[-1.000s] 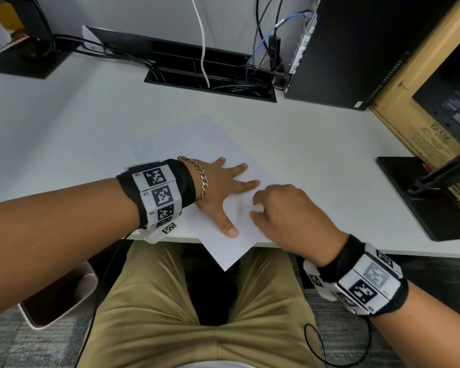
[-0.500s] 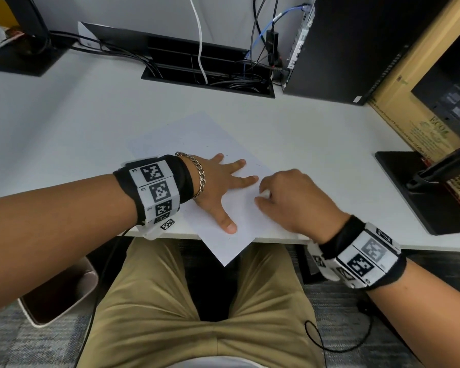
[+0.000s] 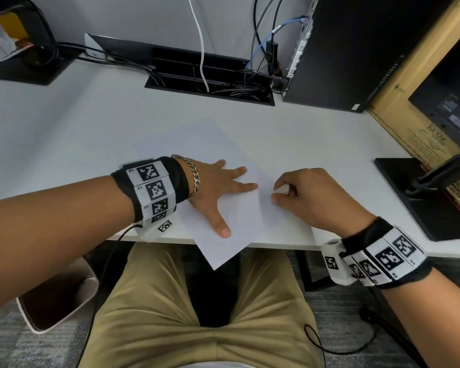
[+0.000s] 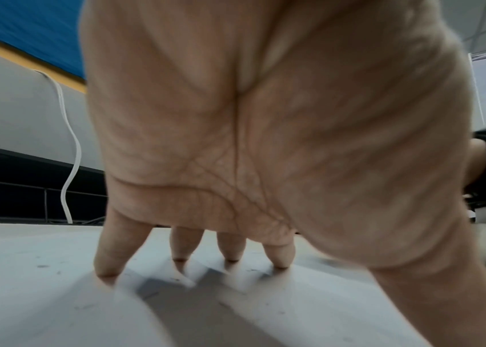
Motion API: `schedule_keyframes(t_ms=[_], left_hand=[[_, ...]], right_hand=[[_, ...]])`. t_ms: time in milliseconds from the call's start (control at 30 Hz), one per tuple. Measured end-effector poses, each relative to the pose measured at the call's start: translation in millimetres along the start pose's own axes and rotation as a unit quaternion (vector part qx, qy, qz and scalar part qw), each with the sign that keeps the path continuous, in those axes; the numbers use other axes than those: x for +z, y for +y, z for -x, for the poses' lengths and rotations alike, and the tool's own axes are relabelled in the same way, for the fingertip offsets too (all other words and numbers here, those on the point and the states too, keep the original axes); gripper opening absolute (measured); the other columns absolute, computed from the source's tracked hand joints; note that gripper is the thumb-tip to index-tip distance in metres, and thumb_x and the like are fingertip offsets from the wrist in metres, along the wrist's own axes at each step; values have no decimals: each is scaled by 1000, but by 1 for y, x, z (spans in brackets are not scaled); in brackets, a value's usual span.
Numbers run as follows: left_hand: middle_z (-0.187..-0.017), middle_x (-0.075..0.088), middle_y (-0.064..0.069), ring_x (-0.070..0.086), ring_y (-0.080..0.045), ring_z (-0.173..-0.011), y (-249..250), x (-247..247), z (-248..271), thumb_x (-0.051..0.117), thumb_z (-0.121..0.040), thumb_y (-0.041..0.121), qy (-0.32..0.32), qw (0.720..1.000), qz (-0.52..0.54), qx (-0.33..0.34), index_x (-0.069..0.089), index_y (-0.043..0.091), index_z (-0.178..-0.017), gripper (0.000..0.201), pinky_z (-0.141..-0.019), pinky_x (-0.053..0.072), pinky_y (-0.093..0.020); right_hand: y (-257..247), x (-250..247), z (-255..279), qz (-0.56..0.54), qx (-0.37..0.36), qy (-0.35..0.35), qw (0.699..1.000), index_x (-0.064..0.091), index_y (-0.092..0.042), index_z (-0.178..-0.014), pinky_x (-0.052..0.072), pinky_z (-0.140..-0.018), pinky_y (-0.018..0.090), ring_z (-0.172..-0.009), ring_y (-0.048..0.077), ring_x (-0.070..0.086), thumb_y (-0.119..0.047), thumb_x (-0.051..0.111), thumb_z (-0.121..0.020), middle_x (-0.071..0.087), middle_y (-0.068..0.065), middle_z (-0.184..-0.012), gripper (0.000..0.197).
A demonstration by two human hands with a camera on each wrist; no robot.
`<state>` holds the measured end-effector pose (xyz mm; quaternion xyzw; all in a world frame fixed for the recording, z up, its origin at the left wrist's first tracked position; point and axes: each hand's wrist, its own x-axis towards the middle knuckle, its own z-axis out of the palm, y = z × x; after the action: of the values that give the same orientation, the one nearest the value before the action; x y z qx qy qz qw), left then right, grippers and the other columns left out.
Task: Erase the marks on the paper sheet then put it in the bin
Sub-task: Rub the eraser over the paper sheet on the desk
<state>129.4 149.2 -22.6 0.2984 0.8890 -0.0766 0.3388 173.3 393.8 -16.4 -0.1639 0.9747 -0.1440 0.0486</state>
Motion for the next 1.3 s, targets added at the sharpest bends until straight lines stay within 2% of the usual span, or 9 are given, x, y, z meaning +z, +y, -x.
schedule_keyframes(t_ms=[67,200,500,633,767,833,967,1133,1300], left_hand=[[-168,-29,20,-22,-28,-158,-5,-6,4,75,-67,85,-8,1000,-4,13,-20,57,-157,134,-125,3,-67],[-168,-33,14,-26,-28,-157,-6,-8,7,74,-68,85,-5,1000,-20,18,-22,53,-158,135,-126,-6,-63],[-166,-38,11,-25,-35,-157,-2,3,3,74,-62,89,-2,1000,-15,0,-25,62,-152,136,-124,3,-70],[-166,-38,11,-25,-37,-156,-2,4,2,73,-62,89,-4,1000,-18,-2,-25,62,-152,136,-124,3,-70],[-165,-40,11,-26,-37,-156,-4,5,0,72,-62,90,-5,1000,-20,-4,-26,63,-151,136,-124,2,-70],[-165,-40,11,-26,-37,-156,-4,5,-1,72,-61,91,-6,1000,-24,-4,-28,63,-150,137,-124,2,-70],[-164,-40,11,-27,-36,-156,-4,4,-1,73,-61,90,-8,1000,-23,-1,-28,62,-150,138,-124,3,-70],[-164,-40,11,-27,-37,-156,-3,5,0,72,-62,90,-6,1000,-22,-2,-28,63,-150,136,-124,1,-70],[-164,-41,12,-27,-35,-156,-4,5,-1,73,-61,91,-10,1000,-23,-2,-28,62,-150,137,-124,3,-70]], right_hand=[[-1,3,6,3,-16,-23,1000,73,-26,-110,39,-66,21,-73,2,56,-40,68,-93,64,-12,-76,22],[-7,21,25,0,-37,-19,999,72,-29,-113,37,-67,19,-75,3,56,-43,64,-94,64,-13,-76,25],[-33,22,20,-5,-63,-30,998,70,-27,-118,40,-72,24,-81,7,55,-42,61,-96,57,-16,-79,28],[-44,29,17,0,-78,-28,997,69,-22,-121,40,-75,27,-95,17,63,-40,59,-98,61,-8,-92,30],[-54,34,29,35,-104,-51,993,68,-20,-120,50,-79,33,-94,20,64,-40,53,-102,65,-2,-104,31],[-53,32,27,29,-109,-64,992,68,-20,-121,47,-77,30,-95,20,64,-40,54,-102,66,-1,-105,31],[-44,25,11,53,-67,-17,996,68,-20,-123,37,-76,26,-102,24,64,-37,56,-101,68,3,-112,30],[-60,32,28,95,-143,-73,983,67,-17,-119,52,-79,36,-97,23,64,-36,50,-103,64,1,-109,29],[-46,22,13,98,-100,-43,989,67,-17,-126,52,-85,37,-105,26,65,-35,53,-101,66,4,-119,33]])
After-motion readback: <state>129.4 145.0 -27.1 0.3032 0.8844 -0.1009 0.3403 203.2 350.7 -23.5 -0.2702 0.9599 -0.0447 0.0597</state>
